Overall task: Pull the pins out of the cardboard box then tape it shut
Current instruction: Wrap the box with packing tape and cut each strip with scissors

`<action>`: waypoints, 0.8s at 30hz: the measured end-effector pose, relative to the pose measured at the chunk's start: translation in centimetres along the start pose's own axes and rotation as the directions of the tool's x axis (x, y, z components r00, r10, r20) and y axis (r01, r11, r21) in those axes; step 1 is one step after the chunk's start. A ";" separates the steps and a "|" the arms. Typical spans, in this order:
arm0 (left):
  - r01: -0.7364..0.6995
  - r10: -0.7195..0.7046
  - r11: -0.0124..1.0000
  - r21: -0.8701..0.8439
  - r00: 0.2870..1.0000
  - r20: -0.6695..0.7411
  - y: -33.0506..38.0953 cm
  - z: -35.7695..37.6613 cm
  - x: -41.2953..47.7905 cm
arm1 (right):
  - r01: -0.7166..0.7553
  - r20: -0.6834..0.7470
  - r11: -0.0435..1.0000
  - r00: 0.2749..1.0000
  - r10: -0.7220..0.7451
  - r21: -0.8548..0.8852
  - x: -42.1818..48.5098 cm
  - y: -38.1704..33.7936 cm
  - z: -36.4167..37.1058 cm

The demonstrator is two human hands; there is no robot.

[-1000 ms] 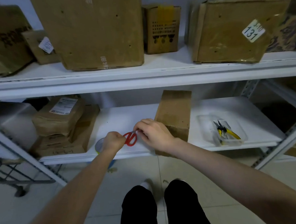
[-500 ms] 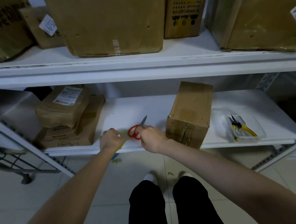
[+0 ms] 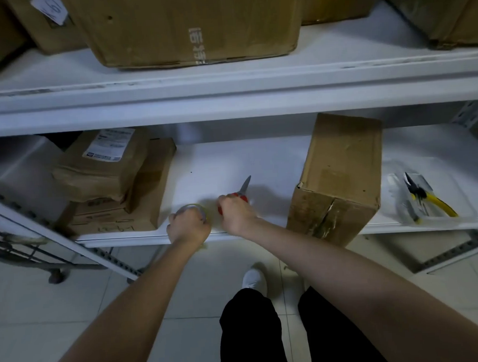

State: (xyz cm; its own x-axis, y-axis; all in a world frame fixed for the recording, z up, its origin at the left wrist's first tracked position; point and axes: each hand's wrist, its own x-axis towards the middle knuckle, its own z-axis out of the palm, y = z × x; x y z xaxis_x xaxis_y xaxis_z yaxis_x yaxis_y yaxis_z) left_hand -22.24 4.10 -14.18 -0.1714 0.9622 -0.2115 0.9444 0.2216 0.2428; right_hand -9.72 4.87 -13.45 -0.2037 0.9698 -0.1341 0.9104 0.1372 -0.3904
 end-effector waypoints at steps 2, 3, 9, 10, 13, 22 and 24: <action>-0.036 0.032 0.998 -0.049 0.997 -0.071 0.8 -0.1 0.2 | -0.017 -0.085 1.000 0.996 0.018 0.012 -0.5 0.0 -0.3; -0.065 0.056 0.995 -0.080 0.992 -0.113 1.3 -0.4 0.1 | 0.021 -0.184 0.999 0.983 -0.015 0.028 -1.0 -0.2 -0.6; -0.228 0.200 0.870 -0.437 0.974 -0.110 7.1 -0.7 -1.9 | 0.097 -0.781 0.978 0.590 -0.207 -0.186 -7.4 0.7 -8.3; -0.209 0.210 0.825 -0.525 0.976 -0.059 8.0 -0.1 -2.0 | -0.061 -0.779 0.965 0.604 -0.167 -0.254 -8.3 1.2 -9.6; -0.056 0.244 0.719 -0.693 0.954 0.175 11.4 0.9 -3.7 | -0.397 -0.569 0.865 0.805 0.167 -0.307 -10.5 2.8 -12.2; 0.291 0.132 0.765 -0.575 0.802 0.583 15.7 1.7 -8.8 | -0.456 -0.440 0.874 0.758 0.481 0.171 -16.8 9.4 -14.8; 0.335 0.138 0.751 -0.569 0.763 0.631 16.2 1.7 -9.6 | -0.436 -0.440 0.870 0.751 0.493 0.231 -17.5 10.5 -15.3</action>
State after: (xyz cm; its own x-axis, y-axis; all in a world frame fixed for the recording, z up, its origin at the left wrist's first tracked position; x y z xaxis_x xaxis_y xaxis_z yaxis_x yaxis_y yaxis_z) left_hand -4.77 -1.84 -9.81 0.1768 0.6652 -0.7254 0.4920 0.5786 0.6505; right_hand 8.91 -7.56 -1.28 0.4541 0.8844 0.1076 0.7977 -0.3499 -0.4912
